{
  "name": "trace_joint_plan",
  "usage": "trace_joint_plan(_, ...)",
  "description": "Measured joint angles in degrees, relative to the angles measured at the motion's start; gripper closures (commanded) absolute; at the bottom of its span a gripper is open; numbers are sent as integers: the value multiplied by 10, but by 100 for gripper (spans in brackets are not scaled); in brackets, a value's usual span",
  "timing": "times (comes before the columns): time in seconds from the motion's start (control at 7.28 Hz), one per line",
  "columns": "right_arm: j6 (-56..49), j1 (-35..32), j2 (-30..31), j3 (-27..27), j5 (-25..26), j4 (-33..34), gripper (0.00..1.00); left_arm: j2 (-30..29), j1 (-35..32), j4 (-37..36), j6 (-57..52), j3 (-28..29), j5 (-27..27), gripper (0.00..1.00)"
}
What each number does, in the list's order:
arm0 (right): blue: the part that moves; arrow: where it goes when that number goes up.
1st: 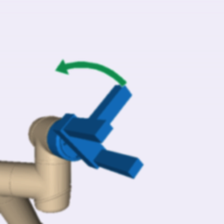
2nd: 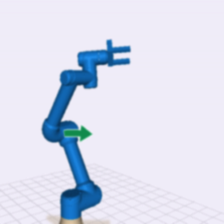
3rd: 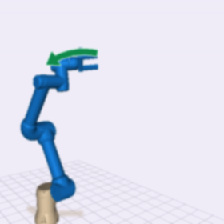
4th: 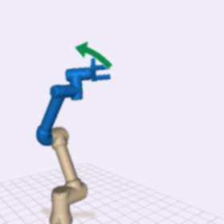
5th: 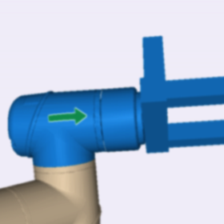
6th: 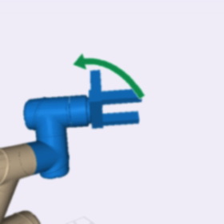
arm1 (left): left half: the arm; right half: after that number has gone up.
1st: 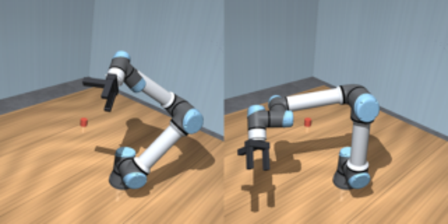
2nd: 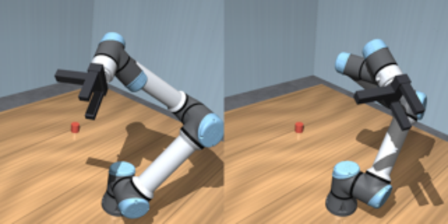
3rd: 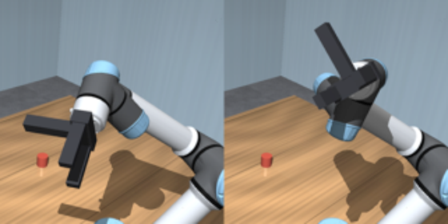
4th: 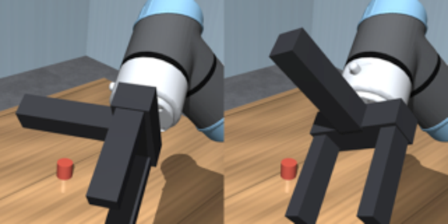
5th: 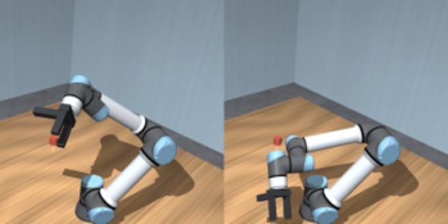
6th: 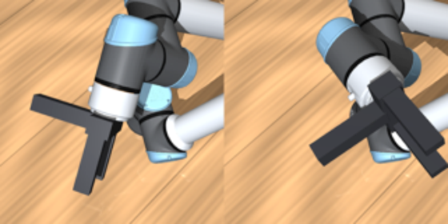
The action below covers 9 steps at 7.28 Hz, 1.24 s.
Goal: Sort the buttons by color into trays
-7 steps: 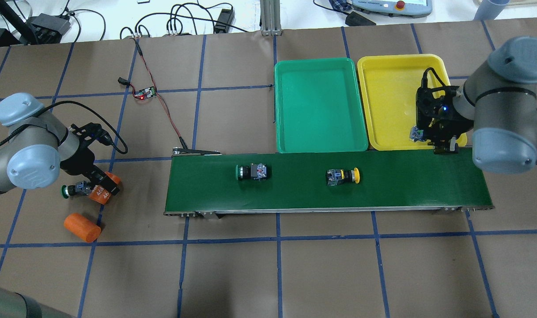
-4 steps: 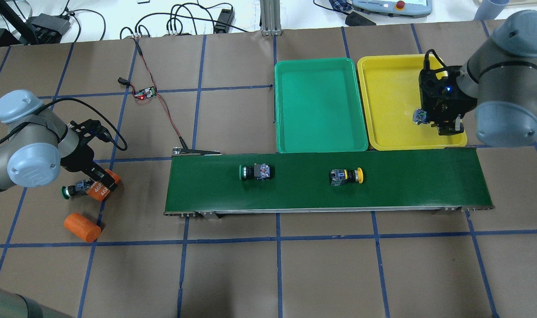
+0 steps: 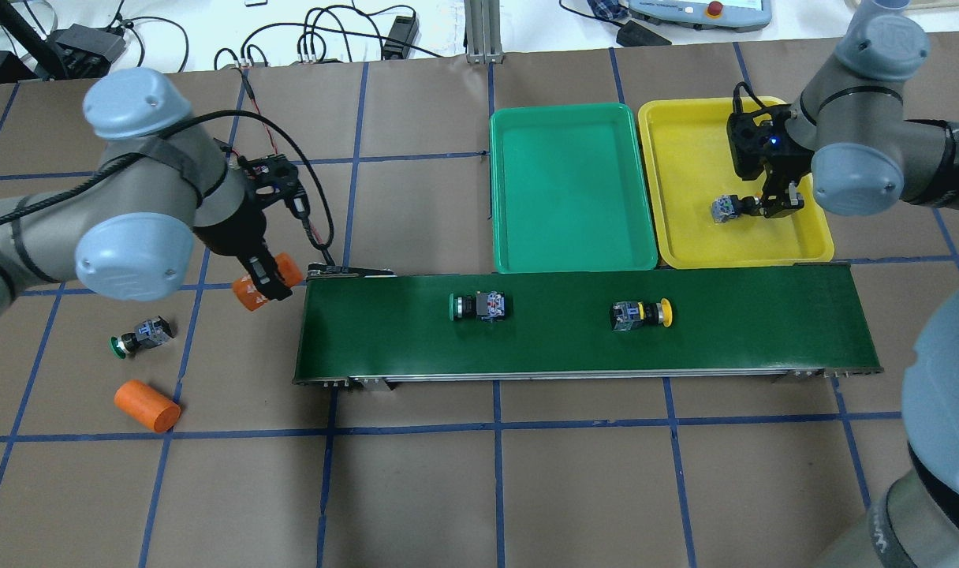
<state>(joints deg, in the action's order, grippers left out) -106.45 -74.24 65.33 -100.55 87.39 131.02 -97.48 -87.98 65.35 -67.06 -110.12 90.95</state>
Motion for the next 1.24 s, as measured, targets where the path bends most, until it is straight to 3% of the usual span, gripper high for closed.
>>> trace_joint_plan(0.41,0,-1,83,-41,-1,-70,0,-15,-115,-32,-70,-6,22,100)
trace_joint_plan(0.69,-2,-1,167,-109,0,-105,0,-20,-143,-60,-87,-28,30,100)
trace_joint_plan(0.82,-3,-1,210,-148,2,-109,0,-24,-147,-82,-90,-42,37,19)
trace_joint_plan(0.96,-2,-1,238,-185,4,-109,0,-30,-149,-99,-89,-50,41,3)
trace_joint_plan(1.24,-1,-1,255,-242,4,-92,0,-29,-150,-110,-83,-50,51,13)
